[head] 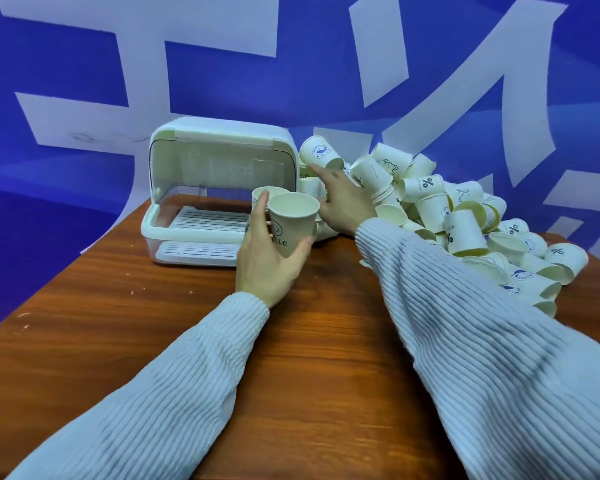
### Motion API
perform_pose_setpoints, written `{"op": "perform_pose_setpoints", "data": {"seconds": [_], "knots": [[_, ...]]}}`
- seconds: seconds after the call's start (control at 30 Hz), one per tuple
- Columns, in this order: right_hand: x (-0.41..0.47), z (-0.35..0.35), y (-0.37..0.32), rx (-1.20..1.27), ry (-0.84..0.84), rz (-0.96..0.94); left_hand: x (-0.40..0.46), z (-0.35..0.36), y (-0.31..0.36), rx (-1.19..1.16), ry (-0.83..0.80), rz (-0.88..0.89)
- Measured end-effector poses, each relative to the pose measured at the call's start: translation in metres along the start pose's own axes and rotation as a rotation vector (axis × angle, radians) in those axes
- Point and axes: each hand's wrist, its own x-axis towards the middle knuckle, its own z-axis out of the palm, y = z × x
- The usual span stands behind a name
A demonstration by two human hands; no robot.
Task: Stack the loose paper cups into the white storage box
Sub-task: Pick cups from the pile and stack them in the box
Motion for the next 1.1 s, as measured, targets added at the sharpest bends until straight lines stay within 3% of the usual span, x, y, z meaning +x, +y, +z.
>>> {"op": "perform_pose_setpoints", "data": {"seconds": [0.13,0.27,0.43,0.6,0.67,0.77,0.83,0.87,1.0,1.1], "knots": [[0.012,0.009,-0.007,-0.188,-0.012,0.033,0.003,-0.006,-0.001,0.004,0.008,-0.012],[-0.003,0.019,-0.003,-0.115,0.203,0.068,0.005,-0.007,-0.001,-0.015,0.014,-0.011],[-0.031,0.028,0.013,-0.005,0.2,0.147,0.001,-0.003,0.003,-0.015,-0.002,0.033],[-0.042,0.011,0.029,-0.064,-0.088,0.175,0.0,-0.006,0.006,-0.007,0.007,0.04],[-0.046,-0.002,0.034,0.056,0.023,0.248,0.002,-0.009,0.005,-0.018,0.03,0.025],[-0.044,-0.019,0.032,0.613,0.312,0.372,0.012,-0.019,0.003,-0.024,0.087,0.012],[-0.039,-0.024,0.023,0.977,0.29,0.377,0.019,-0.025,0.0,-0.037,0.114,0.007],[-0.037,-0.024,0.017,1.044,0.258,0.339,0.022,-0.028,-0.001,-0.052,0.126,-0.005],[-0.031,-0.021,-0.019,0.956,0.231,0.153,0.03,-0.038,-0.008,-0.132,0.212,-0.06],[-0.018,-0.014,-0.039,0.848,0.235,0.115,0.033,-0.044,-0.013,-0.157,0.262,-0.119]]}}
